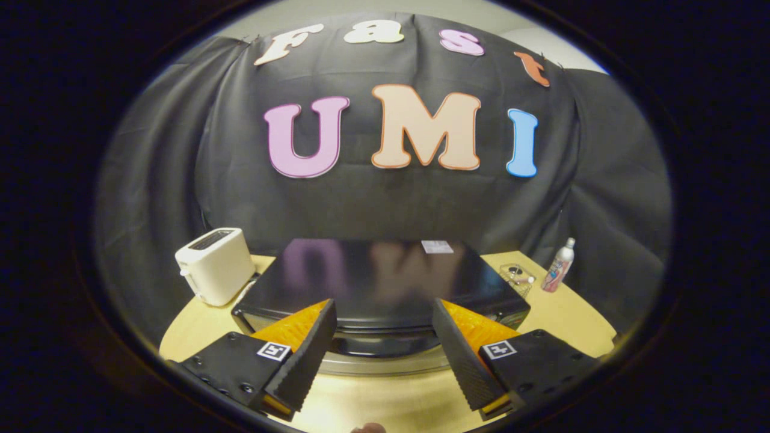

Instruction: Open the toaster oven, put the food inside, and close the toaster oven door.

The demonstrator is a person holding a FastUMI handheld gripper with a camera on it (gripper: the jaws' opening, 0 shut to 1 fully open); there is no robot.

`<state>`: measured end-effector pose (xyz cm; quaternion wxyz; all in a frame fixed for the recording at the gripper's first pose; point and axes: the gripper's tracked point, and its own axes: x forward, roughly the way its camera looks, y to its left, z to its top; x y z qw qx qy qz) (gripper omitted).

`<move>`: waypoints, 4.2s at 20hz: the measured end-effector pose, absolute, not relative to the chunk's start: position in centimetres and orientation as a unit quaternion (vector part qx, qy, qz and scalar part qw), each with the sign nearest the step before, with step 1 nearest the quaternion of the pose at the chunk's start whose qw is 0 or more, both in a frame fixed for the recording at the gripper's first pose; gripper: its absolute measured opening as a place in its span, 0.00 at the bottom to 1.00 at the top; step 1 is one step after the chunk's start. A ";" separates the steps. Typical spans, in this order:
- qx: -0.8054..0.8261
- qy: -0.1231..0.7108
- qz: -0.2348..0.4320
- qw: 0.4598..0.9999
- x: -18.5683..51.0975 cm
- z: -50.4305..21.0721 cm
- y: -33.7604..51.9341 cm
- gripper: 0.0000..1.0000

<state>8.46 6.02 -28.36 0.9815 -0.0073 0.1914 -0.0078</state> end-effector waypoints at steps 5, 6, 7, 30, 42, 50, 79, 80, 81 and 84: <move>0.035 0.183 -0.004 0.982 8.2 -29.0 5.9 0.98; 0.028 0.176 -0.001 0.984 8.1 -28.8 6.1 0.98; 0.024 0.177 0.001 0.984 8.1 -28.7 6.2 0.98; 0.044 0.186 -0.001 0.982 -0.1 -30.7 4.9 0.98; 0.018 0.212 -0.002 0.977 -2.6 -32.3 5.0 1.00; 0.003 0.283 0.003 0.959 -7.5 -36.8 4.7 1.00; -0.014 0.309 -0.011 0.951 -9.2 -39.6 4.7 1.00; -0.015 0.304 -0.014 0.952 -9.0 -39.2 4.4 1.00; -0.016 0.305 -0.016 0.952 -9.0 -39.2 4.2 1.00; -0.022 0.294 -0.020 0.955 -8.8 -37.9 3.6 1.00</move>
